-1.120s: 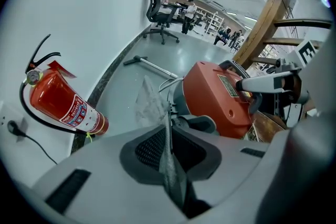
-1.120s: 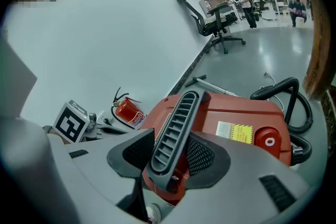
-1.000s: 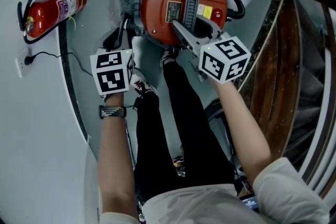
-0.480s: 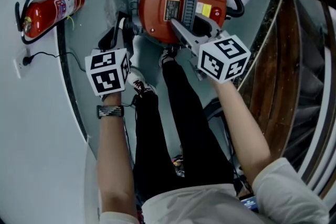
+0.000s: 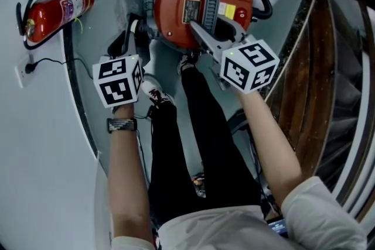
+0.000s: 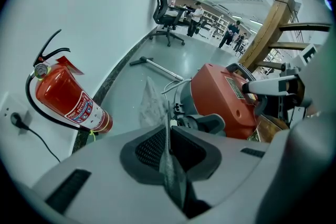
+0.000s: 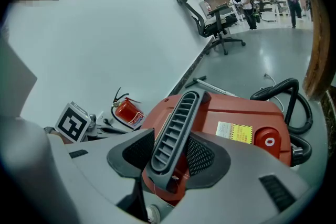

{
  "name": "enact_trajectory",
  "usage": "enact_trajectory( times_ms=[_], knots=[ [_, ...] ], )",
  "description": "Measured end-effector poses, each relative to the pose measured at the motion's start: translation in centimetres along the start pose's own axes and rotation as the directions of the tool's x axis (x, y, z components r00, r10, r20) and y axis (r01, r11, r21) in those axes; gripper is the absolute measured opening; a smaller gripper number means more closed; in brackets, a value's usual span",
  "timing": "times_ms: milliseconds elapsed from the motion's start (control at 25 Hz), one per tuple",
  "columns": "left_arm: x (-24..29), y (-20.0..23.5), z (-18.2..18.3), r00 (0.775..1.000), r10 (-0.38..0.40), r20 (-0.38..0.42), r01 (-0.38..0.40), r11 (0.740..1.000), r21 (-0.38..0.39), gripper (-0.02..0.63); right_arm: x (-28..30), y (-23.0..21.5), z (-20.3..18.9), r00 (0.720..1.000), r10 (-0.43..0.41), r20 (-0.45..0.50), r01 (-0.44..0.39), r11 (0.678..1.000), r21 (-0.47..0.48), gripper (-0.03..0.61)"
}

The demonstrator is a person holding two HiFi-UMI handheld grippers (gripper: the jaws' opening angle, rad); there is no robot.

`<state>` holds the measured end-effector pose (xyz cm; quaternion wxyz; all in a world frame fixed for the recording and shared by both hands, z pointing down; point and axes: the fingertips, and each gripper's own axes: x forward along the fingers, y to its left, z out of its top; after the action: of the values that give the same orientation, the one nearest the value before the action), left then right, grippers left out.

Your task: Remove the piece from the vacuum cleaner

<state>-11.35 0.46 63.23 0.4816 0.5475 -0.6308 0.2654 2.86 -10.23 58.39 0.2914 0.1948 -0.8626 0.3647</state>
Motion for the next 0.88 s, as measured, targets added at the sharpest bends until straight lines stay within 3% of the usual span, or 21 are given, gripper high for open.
enact_trajectory(
  times_ms=[880],
  knots=[
    [-0.21,0.55,-0.10,1.000,0.012,0.021,-0.011,0.999,-0.048,0.035,-0.09,0.02,0.02,1.000,-0.002,0.009,0.002,1.000,-0.018,0.184]
  ],
)
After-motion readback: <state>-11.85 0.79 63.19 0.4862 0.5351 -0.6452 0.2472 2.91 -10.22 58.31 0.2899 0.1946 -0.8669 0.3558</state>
